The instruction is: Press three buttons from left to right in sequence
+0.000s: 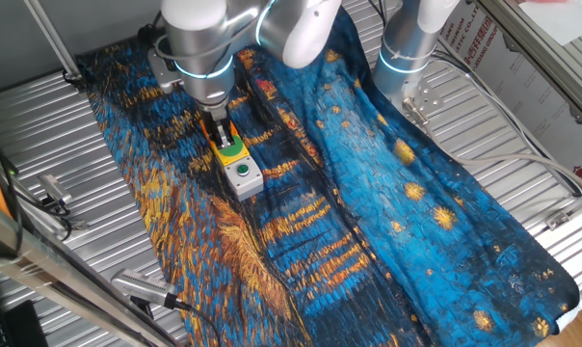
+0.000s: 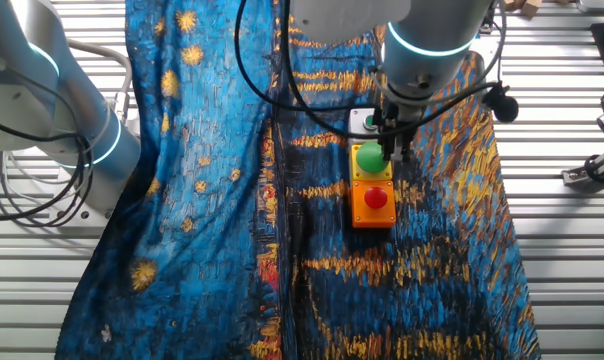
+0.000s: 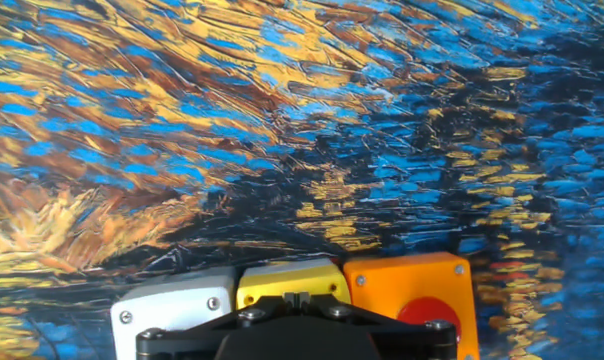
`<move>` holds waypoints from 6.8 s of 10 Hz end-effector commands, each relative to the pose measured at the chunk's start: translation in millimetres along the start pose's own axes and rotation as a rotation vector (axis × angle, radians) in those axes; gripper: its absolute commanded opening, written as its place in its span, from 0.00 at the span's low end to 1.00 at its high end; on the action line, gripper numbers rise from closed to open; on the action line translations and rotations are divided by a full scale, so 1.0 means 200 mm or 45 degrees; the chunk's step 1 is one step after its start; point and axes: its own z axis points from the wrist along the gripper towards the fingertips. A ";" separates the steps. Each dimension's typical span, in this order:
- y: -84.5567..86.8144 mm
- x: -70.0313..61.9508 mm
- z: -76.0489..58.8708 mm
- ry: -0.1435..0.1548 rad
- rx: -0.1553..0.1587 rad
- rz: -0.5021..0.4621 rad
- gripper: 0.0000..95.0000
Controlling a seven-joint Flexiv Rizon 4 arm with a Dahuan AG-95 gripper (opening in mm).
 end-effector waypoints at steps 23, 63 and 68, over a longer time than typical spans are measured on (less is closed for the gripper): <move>0.20 -0.03 -0.09 0.013 -0.004 0.036 0.00; 0.35 0.07 -0.06 0.146 -0.101 -0.328 0.00; 0.40 0.09 0.00 0.148 -0.114 -0.290 0.00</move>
